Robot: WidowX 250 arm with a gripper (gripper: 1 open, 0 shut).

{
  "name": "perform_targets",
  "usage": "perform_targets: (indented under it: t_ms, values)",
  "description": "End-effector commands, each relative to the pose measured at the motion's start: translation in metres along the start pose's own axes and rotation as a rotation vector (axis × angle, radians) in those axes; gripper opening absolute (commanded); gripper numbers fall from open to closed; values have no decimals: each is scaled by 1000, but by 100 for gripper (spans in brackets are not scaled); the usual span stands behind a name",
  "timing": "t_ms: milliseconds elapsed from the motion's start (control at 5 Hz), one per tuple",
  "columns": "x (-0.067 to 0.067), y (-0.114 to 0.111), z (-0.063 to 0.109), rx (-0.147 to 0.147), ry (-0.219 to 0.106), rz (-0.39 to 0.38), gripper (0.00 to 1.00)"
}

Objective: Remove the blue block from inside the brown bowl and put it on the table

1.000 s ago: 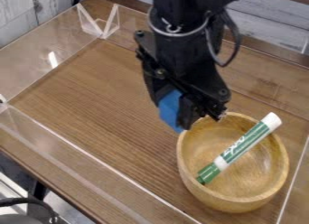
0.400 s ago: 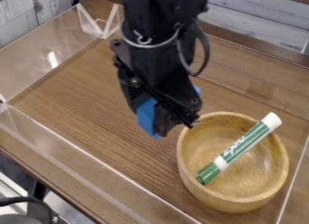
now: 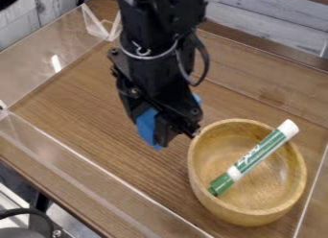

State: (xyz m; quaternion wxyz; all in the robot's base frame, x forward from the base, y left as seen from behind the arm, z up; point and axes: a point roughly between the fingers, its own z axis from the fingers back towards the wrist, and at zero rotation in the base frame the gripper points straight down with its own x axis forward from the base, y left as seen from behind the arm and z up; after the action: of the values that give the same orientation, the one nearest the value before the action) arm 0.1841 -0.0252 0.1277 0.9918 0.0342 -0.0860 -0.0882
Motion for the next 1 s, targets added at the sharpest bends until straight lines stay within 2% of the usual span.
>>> perform_targets:
  t_ms: [0,800]
  values:
    - [5,6,-1,14,-21,14,0]
    - [5,19,-18,35,3,54,0]
